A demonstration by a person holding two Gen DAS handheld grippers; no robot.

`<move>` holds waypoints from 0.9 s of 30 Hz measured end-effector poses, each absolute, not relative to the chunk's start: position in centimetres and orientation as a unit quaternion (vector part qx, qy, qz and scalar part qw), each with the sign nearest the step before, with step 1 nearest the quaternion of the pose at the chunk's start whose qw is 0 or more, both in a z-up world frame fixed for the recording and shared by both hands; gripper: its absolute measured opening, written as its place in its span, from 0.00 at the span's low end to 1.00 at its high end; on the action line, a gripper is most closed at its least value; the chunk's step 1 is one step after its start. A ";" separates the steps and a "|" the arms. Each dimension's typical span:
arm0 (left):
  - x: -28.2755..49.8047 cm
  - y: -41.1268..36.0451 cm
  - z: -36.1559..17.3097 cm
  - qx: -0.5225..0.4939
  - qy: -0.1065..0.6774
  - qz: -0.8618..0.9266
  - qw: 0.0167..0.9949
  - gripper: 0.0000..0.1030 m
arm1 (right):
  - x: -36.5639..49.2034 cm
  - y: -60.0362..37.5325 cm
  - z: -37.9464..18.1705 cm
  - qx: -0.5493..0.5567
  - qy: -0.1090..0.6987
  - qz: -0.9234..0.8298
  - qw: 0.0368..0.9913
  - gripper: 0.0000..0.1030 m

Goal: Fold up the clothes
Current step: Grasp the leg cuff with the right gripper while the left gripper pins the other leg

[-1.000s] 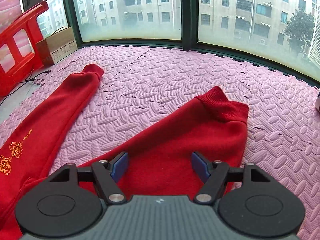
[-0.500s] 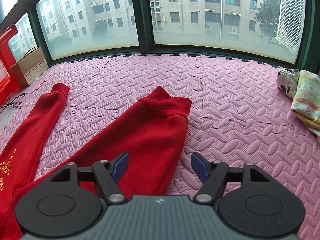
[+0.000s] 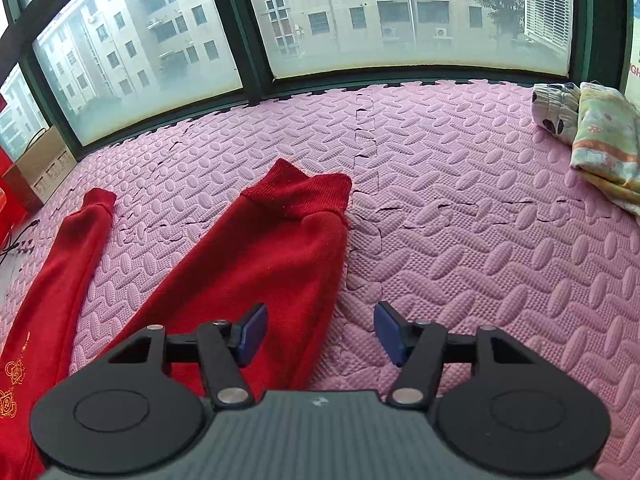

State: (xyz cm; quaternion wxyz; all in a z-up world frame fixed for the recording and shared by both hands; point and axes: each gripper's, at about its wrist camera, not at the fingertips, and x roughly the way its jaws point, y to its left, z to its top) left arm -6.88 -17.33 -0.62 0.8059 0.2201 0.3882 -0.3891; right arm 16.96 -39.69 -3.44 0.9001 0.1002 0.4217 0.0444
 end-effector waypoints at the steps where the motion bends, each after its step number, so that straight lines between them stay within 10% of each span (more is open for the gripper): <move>1: -6.7 -17.1 -0.4 0.213 0.390 -0.388 0.807 0.21 | 17.2 -39.7 -3.5 0.104 0.421 0.043 0.900 0.55; 17: -3.9 -9.4 4.5 0.006 0.394 -0.366 0.843 0.11 | 19.9 -39.3 -2.8 0.196 0.406 0.002 0.893 0.10; 27: -3.7 -4.2 5.5 -0.078 0.376 -0.346 0.856 0.10 | 22.7 -33.2 1.8 0.183 0.370 0.026 0.911 0.08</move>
